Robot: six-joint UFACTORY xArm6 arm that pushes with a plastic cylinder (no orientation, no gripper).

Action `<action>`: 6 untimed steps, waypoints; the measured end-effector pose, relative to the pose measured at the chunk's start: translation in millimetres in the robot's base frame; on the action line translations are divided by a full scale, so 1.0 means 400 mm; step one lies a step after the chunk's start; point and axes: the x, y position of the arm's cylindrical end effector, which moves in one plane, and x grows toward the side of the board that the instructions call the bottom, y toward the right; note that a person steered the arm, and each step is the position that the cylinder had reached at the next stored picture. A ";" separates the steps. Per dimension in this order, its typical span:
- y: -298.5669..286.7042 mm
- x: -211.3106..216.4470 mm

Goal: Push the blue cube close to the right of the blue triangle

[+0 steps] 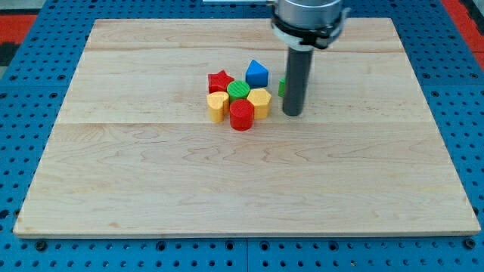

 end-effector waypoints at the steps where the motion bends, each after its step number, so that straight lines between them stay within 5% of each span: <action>1: 0.110 -0.022; 3: 0.201 -0.213; 4: 0.093 -0.256; 6: -0.050 -0.188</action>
